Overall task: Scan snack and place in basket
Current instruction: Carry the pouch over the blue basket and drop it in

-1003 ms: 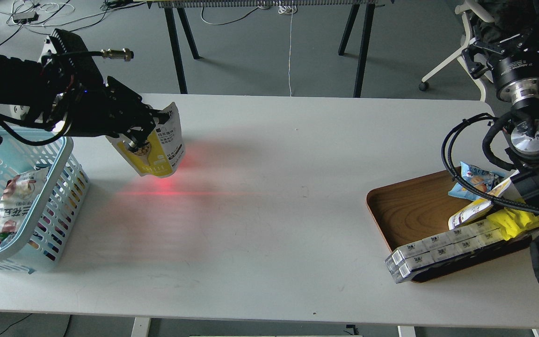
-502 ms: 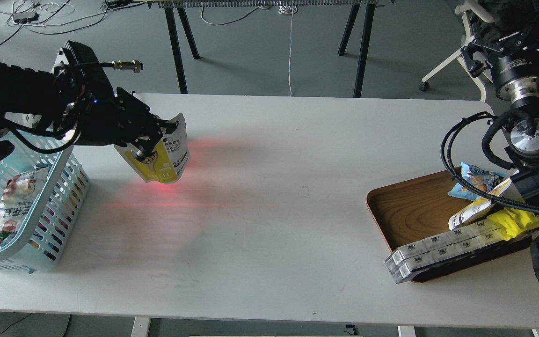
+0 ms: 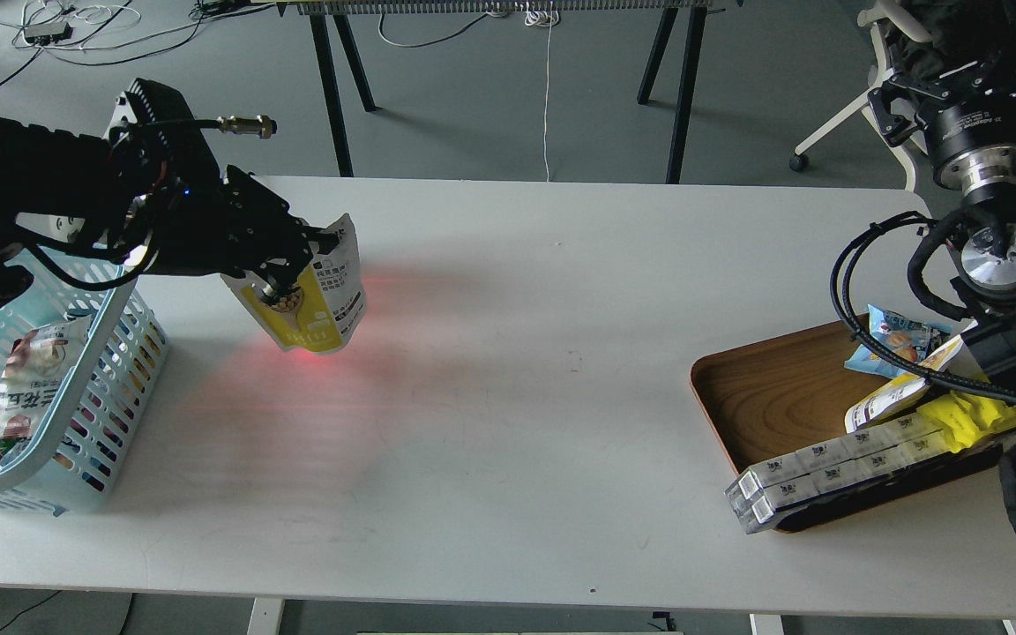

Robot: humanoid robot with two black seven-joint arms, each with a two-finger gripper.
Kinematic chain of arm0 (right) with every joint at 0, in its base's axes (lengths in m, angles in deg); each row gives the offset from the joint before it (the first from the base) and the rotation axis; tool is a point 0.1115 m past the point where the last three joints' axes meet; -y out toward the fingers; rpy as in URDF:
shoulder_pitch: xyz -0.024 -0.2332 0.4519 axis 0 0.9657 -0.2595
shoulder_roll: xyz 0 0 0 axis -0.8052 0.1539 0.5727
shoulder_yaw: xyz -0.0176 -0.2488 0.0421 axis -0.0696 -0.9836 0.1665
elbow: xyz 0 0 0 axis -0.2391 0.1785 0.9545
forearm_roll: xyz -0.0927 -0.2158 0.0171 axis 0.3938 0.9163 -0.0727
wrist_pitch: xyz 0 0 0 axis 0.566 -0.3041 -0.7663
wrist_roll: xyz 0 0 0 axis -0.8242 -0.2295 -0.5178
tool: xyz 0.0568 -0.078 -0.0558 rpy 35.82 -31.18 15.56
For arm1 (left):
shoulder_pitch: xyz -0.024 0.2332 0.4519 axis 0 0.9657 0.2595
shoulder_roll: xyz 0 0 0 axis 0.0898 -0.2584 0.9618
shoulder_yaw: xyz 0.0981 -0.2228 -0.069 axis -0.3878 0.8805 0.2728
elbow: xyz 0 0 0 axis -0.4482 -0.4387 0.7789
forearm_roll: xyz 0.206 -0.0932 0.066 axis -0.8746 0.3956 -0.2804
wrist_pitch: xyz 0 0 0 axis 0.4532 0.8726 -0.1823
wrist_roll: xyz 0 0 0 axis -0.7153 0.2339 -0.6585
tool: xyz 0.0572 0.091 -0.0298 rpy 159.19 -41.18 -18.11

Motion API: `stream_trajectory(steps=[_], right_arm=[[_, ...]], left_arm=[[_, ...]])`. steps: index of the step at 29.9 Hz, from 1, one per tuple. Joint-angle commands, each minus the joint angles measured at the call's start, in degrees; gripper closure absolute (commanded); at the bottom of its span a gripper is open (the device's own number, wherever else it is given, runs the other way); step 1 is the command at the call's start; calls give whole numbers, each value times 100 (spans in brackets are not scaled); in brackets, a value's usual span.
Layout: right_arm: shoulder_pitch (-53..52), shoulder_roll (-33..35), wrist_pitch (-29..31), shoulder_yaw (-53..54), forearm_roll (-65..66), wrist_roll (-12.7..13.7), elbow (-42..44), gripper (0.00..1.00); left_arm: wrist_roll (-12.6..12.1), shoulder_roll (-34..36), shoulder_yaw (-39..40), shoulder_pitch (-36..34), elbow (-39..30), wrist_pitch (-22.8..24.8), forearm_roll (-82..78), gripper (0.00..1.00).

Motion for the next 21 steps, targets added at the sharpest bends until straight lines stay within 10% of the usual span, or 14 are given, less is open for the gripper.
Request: stream_trajectory(steps=[1, 21], right_arm=[[7, 8, 0, 9, -3, -3, 0, 1], [-2, 8, 0, 9, -3, -12, 0, 1]], left_arm=[[0, 326, 31, -8, -277, 0, 0, 100], [0, 3121, 269, -8, -1042, -532, 0, 100]])
